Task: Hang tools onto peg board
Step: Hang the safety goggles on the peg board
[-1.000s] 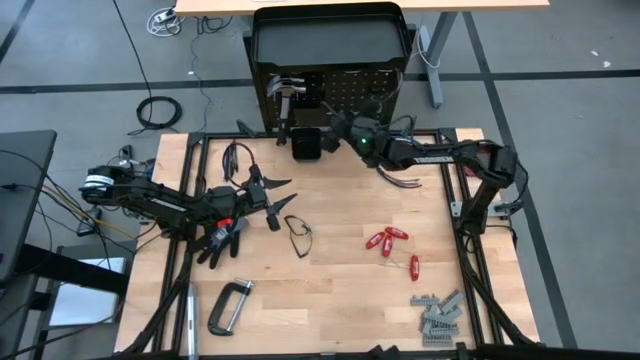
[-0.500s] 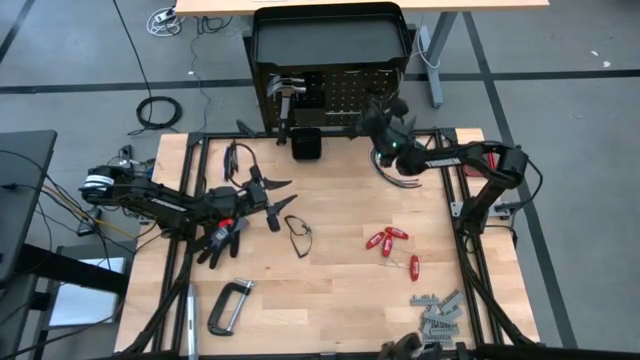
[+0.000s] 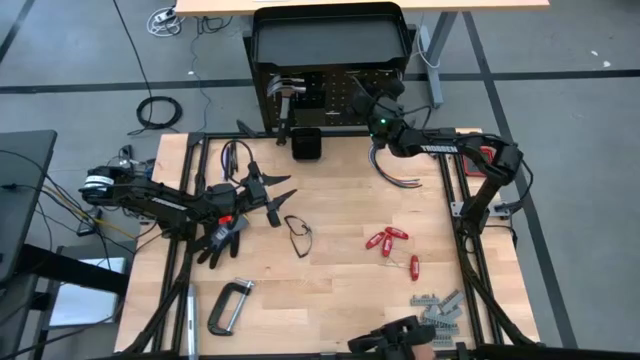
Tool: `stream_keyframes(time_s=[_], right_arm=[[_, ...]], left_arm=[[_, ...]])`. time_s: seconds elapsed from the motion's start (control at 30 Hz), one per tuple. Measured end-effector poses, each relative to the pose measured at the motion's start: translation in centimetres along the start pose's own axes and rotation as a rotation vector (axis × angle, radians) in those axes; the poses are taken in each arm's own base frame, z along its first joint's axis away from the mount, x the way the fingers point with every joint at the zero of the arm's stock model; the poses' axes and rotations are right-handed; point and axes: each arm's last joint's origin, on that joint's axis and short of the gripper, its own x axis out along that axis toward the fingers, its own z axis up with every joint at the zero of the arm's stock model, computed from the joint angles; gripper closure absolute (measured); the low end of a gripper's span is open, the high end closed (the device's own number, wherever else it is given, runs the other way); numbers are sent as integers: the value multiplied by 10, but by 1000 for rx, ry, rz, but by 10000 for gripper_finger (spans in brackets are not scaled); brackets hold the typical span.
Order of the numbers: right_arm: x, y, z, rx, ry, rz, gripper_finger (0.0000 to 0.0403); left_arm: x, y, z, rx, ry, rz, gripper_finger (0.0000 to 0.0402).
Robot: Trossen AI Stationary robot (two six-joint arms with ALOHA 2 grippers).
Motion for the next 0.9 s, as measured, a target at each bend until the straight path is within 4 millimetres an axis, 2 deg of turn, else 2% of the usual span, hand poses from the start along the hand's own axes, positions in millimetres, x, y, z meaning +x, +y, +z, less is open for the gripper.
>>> stream_keyframes(time_s=[0.17, 0.37, 0.63, 0.9], right_arm=[[14, 16, 7, -50, 5, -5, 395], [27, 12, 3, 1, 62, -76, 395], [30, 9, -2, 38, 123, -124, 393], [30, 8, -5, 265, 153, -187, 393]], left_arm=[[0, 0, 0, 0, 0, 0, 204], [0, 0, -1, 2, 6, -2, 204], [0, 0, -1, 0, 11, -2, 204], [0, 0, -1, 0, 13, -3, 204]])
